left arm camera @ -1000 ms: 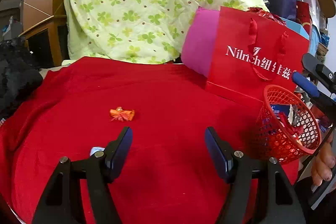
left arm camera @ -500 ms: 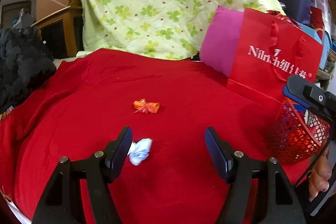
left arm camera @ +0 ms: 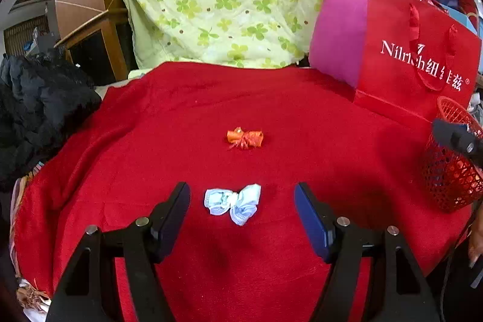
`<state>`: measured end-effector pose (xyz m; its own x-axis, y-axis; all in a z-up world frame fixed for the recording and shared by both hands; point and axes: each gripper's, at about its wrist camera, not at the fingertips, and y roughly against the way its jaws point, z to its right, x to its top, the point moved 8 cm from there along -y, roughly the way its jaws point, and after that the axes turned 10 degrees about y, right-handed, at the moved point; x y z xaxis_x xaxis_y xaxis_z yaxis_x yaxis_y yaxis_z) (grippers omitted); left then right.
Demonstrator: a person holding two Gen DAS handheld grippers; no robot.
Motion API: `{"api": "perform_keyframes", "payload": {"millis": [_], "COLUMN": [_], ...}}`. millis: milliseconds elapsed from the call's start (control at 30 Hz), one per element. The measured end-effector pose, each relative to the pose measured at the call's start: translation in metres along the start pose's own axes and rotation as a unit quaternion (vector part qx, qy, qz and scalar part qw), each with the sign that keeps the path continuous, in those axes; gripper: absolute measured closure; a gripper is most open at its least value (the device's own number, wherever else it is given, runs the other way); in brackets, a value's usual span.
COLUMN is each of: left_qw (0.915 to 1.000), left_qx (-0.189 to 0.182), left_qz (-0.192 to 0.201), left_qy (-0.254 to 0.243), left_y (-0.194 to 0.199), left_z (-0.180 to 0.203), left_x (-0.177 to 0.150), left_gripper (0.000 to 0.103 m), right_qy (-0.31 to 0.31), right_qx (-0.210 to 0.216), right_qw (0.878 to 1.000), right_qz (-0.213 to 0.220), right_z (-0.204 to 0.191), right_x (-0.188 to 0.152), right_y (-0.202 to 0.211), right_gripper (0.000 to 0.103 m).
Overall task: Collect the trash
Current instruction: 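Lower both open grippers toward the white tissue and orange wrapper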
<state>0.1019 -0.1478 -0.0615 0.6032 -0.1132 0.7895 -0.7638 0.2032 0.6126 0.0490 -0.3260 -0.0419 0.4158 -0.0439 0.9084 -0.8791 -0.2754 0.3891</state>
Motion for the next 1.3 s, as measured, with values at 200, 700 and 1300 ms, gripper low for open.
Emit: {"api": "perform_keyframes", "payload": {"millis": [200,700,1300], "left_qw": [0.9999,0.9986,0.9978], "left_qx": [0.005,0.000,-0.017], "left_qz": [0.006,0.053,0.064], "left_qy": [-0.015,-0.010,-0.008], "left_y": [0.015,0.078,0.097], "left_z": [0.009,-0.007,-0.006], "left_x": [0.006,0.023,0.017], "left_gripper": [0.031,0.028,0.028], "right_qy": [0.004,0.011,-0.004], "right_qx": [0.009,0.007,0.041], "right_qw": [1.000,0.998,0.997], "right_qz": [-0.017,-0.054,-0.070], "right_z": [-0.007,-0.034,-0.065], "right_x": [-0.008,-0.042,-0.068], "right_y": [-0.007,-0.007,0.009], "right_gripper": [0.027,0.027,0.027]}}
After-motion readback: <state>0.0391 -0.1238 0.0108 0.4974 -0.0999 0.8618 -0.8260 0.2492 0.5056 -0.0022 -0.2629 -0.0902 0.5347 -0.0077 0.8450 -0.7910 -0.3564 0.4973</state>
